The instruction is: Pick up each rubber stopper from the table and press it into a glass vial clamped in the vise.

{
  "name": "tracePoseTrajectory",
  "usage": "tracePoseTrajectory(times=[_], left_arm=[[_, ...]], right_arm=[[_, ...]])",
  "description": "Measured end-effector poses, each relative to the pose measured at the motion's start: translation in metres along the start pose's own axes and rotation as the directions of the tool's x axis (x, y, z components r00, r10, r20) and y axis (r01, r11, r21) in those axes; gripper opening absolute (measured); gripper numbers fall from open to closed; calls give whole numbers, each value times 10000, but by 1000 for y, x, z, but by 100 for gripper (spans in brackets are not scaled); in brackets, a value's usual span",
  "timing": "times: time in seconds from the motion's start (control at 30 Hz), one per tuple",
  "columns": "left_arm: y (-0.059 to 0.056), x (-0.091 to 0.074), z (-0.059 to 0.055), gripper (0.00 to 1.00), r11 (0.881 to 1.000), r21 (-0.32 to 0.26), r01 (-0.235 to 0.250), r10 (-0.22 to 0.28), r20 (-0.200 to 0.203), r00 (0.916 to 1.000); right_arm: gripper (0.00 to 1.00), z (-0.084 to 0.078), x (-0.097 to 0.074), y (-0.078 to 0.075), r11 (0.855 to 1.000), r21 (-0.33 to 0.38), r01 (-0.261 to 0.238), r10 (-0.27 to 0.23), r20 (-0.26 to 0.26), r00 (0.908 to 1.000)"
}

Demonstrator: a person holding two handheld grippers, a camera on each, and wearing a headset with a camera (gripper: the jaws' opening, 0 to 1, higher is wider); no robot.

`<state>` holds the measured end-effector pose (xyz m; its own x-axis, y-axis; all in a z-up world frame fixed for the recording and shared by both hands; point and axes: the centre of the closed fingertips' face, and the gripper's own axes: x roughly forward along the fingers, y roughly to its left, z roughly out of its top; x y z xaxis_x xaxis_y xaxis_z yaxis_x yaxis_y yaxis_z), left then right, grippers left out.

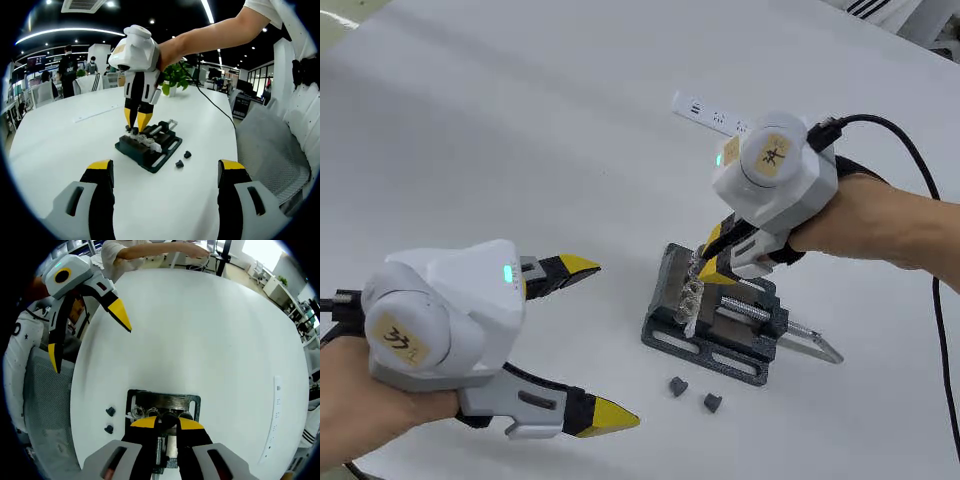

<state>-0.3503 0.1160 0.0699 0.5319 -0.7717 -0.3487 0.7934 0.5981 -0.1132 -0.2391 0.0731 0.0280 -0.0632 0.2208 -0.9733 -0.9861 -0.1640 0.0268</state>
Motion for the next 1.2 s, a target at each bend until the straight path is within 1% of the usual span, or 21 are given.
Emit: tracePoseTrajectory(times=[0.17, 0.3, 0.43, 0.57, 0.77, 0.83, 1.0, 1.2], left_arm=[[0, 0, 0, 85, 10000, -11, -15, 15, 11, 10000], [0, 0, 1, 85, 10000, 0, -2, 2, 28, 10000], [0, 0, 1, 85, 10000, -2, -9, 9, 13, 10000], [1, 0, 0, 84, 10000, -35, -37, 37, 20, 10000], [-2, 0, 0, 84, 10000, -33, 7, -7, -26, 10000], [-1, -1, 1, 84, 10000, -51, -19, 19, 9, 10000], [0, -1, 0, 84, 10000, -68, -11, 11, 7, 10000], [1, -1, 0, 84, 10000, -68, -29, 30, 42, 10000]], right_arm=[[10, 0, -1, 0, 9999, 121, 31, -32, 105, 9999], [10, 1, -7, 0, 9997, 246, 88, -95, 308, 9995], [7, -1, -11, -6, 9991, 386, 174, -194, 516, 9985], [1, 1, -17, -4, 9992, 380, 136, -158, 586, 9982], [1, -1, -15, -1, 9993, 367, -25, 3, 612, 9981], [1, -1, -14, 0, 9995, 321, -46, 26, 604, 9982], [0, -2, -9, -2, 9995, 293, -96, 78, 595, 9982], [0, -2, -8, -3, 9993, 355, -110, 88, 614, 9981]])
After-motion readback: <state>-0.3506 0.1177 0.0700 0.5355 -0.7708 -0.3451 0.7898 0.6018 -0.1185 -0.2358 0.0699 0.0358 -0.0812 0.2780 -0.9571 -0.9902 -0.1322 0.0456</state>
